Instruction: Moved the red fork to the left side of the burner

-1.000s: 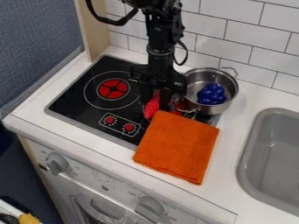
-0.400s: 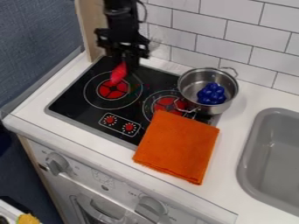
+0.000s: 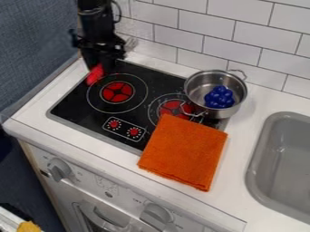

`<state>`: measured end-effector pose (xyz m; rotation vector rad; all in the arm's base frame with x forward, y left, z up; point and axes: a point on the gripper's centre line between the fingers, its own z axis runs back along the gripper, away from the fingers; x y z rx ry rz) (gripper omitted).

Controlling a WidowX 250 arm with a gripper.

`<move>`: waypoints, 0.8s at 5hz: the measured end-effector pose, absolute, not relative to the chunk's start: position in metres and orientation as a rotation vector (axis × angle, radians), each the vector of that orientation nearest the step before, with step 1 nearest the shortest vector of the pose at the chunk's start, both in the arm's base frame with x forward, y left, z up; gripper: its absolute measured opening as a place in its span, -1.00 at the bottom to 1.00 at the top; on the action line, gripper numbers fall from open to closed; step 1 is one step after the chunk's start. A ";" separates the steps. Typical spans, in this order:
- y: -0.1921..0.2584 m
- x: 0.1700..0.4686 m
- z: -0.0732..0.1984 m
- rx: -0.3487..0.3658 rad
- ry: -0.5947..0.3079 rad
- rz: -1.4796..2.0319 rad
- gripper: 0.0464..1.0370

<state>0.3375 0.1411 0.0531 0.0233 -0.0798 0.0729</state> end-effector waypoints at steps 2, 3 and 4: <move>0.157 0.339 0.030 0.050 -0.060 0.129 -0.24; 0.162 0.347 0.017 0.050 -0.045 0.107 -0.24; 0.168 0.353 0.012 0.044 -0.029 0.082 -0.24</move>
